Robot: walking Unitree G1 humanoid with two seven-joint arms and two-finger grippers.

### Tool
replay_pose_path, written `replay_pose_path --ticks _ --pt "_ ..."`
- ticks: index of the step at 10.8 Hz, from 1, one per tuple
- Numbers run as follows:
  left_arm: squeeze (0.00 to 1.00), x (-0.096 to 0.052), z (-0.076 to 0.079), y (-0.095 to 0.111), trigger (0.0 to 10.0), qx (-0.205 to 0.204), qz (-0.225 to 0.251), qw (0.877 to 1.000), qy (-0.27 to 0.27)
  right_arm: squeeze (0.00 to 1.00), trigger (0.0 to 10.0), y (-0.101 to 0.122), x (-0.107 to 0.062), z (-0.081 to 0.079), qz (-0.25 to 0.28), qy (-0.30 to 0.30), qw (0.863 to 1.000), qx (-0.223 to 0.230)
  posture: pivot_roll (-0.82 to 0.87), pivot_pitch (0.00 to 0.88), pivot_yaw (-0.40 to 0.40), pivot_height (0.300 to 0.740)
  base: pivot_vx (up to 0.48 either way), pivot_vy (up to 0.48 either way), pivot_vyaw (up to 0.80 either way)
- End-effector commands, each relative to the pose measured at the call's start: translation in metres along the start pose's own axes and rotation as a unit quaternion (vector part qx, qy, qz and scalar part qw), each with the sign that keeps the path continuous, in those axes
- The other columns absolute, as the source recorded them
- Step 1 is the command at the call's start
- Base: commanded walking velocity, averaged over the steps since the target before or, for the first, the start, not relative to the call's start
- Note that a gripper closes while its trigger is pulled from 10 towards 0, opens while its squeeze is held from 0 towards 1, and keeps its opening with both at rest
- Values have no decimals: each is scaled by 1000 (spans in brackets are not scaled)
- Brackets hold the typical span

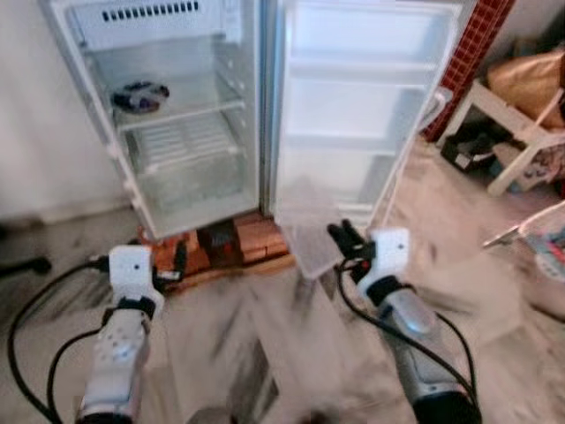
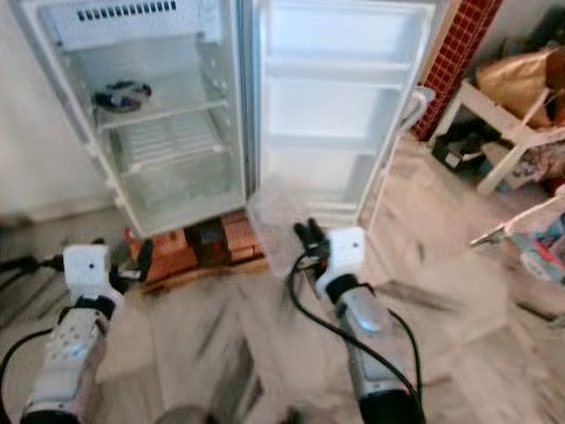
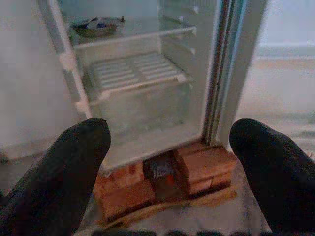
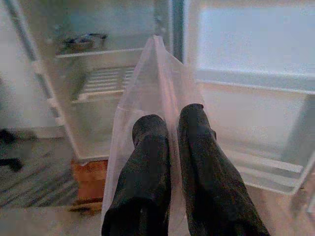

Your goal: Restocking fridge

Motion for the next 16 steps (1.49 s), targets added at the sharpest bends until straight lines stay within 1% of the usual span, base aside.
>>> replay_pose_path --ticks 1,3,4,5,6,7,8,9,16 --pt "0 -1 3 1 10000 9 4 1000 -8 0 10000 -6 -1 2 -11 -4 1000 -19 114 48 -54 740 0 420 0" --pt "0 -1 5 2 10000 12 8 1000 -12 0 10000 -6 -1 1 -9 -2 1000 -5 114 46 -54 740 120 418 0" --pt "0 -1 5 2 10000 13 9 1000 -12 0 10000 -7 -1 4 -12 -14 1000 -2 114 46 -54 740 251 409 0" --pt "0 -1 6 2 10000 14 9 1000 -12 0 10000 -4 -1 5 -3 -13 1000 -2 114 46 -54 740 311 292 0" --pt "0 -1 5 0 10000 15 3 1000 -8 0 10000 -2 -2 7 2 -15 1000 3 112 46 -54 740 0 0 0" --pt "0 -1 7 1 10000 19 9 1000 -16 0 10000 0 -2 7 4 -11 1000 0 113 46 -55 740 0 0 0" --pt "0 -1 9 2 10000 16 13 1000 -22 0 10000 3 -1 5 12 -6 1000 4 113 45 -56 740 341 0 0" --pt "0 0 9 3 10000 15 13 1000 -23 0 10000 6 0 5 17 -5 1000 4 113 44 -57 740 401 0 0" --pt "0 0 11 2 10000 12 15 999 -29 0 10000 8 1 4 21 6 1000 6 108 43 -57 740 445 0 0"
Point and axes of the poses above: a point about 5 cm out from each wrist's last joint towards the gripper, its own x axis pointing out of the wrist towards the gripper, its own y axis along the axis of the wrist's last joint, z = x × y, the point moved 5 cm from there along x, pointing out of the wrist towards the gripper, and after that the axes turned 3 degrees about x, right-handed, at the moved point
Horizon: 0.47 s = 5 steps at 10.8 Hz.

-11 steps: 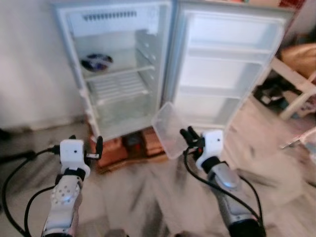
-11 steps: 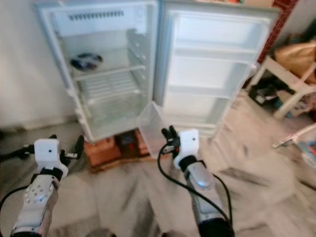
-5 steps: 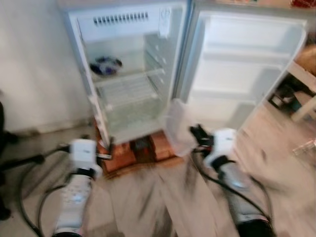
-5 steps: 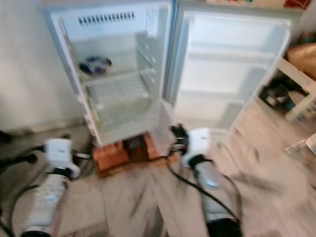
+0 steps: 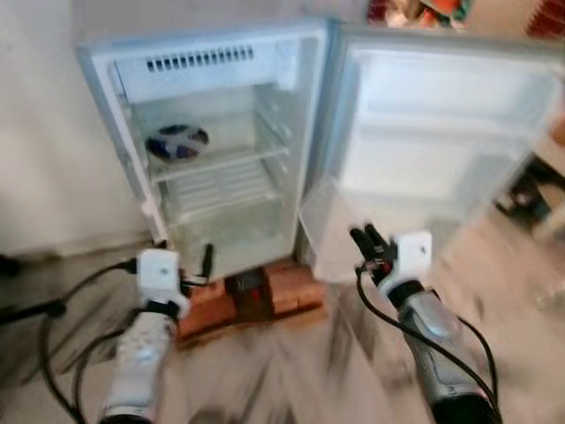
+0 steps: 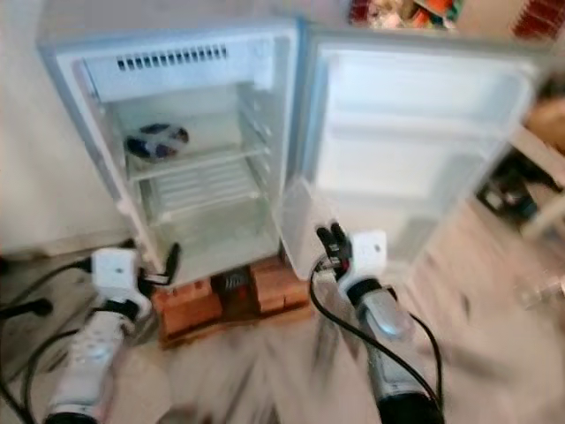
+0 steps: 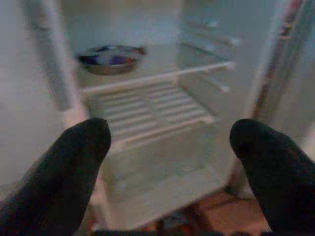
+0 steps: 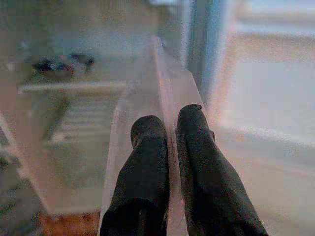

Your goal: Restocking fridge

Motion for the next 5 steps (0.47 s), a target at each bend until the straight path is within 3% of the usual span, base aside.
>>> replay_pose_path --ticks 1,5 --pt "0 0 -3 0 10000 0 -3 1000 4 0 10000 3 1 -7 6 15 1000 0 108 43 -57 740 431 0 0" --pt "0 -7 -11 -9 10000 5 -27 999 33 0 10000 -3 -4 -6 3 8 1000 3 124 37 -41 740 0 0 458"
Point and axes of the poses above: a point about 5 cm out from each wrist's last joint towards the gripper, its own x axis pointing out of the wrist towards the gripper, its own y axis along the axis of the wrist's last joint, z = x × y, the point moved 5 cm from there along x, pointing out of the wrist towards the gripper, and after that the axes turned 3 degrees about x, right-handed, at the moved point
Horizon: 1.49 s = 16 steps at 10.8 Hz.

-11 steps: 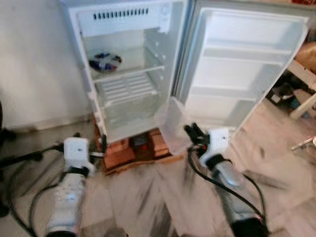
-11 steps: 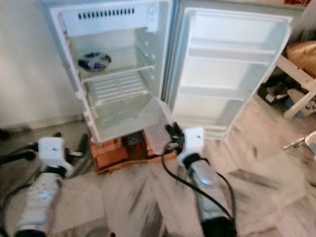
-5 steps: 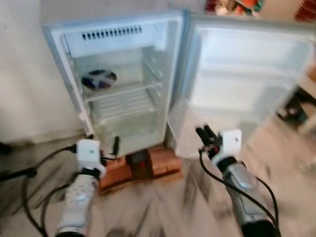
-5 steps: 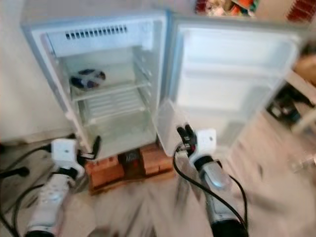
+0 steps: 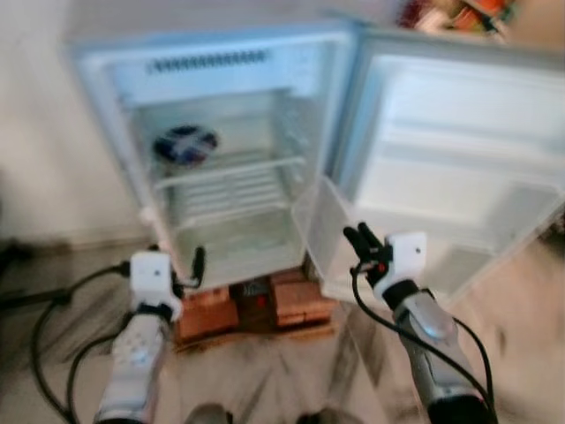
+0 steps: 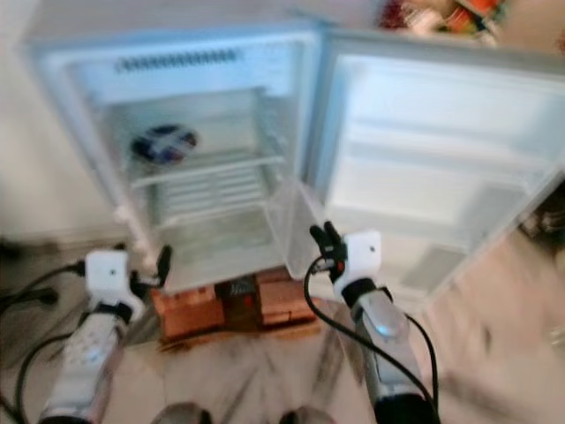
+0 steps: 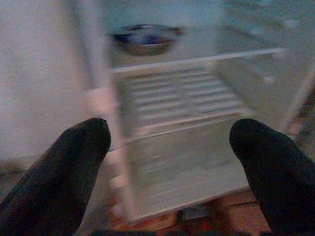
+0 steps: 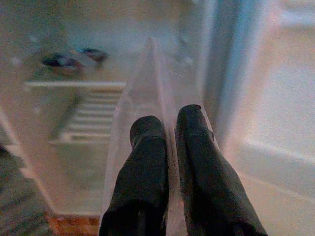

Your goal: Restocking fridge

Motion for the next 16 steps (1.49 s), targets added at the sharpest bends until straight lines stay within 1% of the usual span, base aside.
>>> replay_pose_path --ticks 1,2,4,6,8,11,16 --pt "0 -2 -7 1 10000 7 -2 1000 12 0 10000 1 0 -4 6 1 1000 4 128 39 -37 740 0 0 456" --pt "0 -5 -8 1 10000 14 -1 1000 12 0 10000 -1 -1 -5 5 -1 1000 8 130 41 -34 740 0 0 456" --pt "0 -9 -6 0 10000 21 -3 1000 7 0 10000 -3 -3 -6 3 2 1000 11 132 48 -34 740 0 0 450" --pt "0 -12 -2 0 10000 14 -3 1000 -1 0 10000 -6 -4 -4 -2 -7 1000 12 135 52 -37 740 0 0 225" --pt "0 -13 -5 2 10000 11 -1 1000 1 0 10000 -7 -4 -1 -2 -13 1000 19 137 55 -39 740 0 0 0" --pt "0 -13 -4 2 10000 5 -2 1000 2 0 10000 -5 -2 -2 -2 -7 1000 17 137 51 -46 740 255 0 0" --pt "0 -10 -3 3 10000 2 2 1000 -2 0 10000 -3 0 -2 0 -1 1000 10 136 44 -51 740 299 262 0"
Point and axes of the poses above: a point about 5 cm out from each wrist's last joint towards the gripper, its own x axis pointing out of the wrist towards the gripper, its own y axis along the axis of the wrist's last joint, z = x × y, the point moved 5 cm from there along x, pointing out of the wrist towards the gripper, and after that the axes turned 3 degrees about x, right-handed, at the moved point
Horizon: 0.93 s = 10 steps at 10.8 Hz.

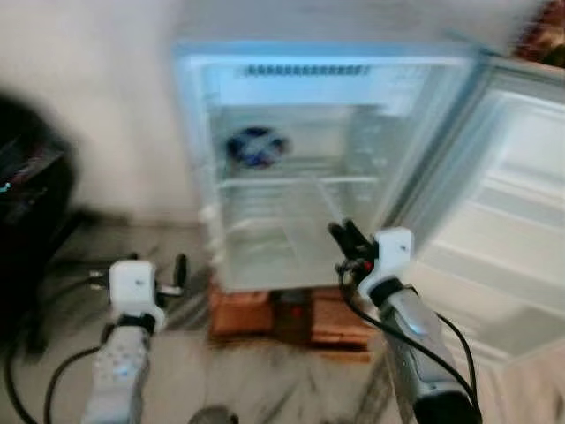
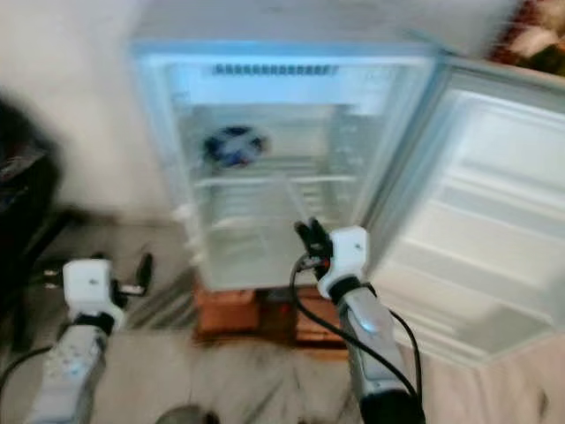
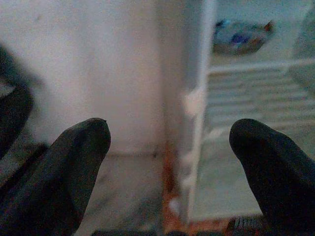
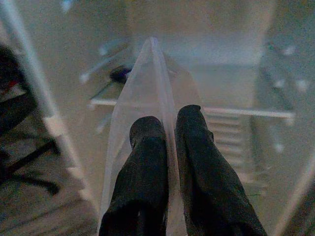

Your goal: Restocking fridge

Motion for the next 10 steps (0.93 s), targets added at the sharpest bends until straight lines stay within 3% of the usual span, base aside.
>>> replay_pose_path --ticks 1,7,10 --pt "0 -1 8 -1 10000 -5 -3 1000 -13 0 10000 -2 -6 11 -2 -20 1000 -6 137 46 -50 740 319 251 0" --pt "0 2 11 -2 10000 -2 -8 1000 -20 0 10000 0 -7 18 3 -42 999 -15 136 52 -47 740 328 0 0" --pt "0 2 11 -2 10000 -5 -8 1000 -19 0 10000 1 -7 26 6 -62 998 -20 136 51 -49 740 80 0 0"
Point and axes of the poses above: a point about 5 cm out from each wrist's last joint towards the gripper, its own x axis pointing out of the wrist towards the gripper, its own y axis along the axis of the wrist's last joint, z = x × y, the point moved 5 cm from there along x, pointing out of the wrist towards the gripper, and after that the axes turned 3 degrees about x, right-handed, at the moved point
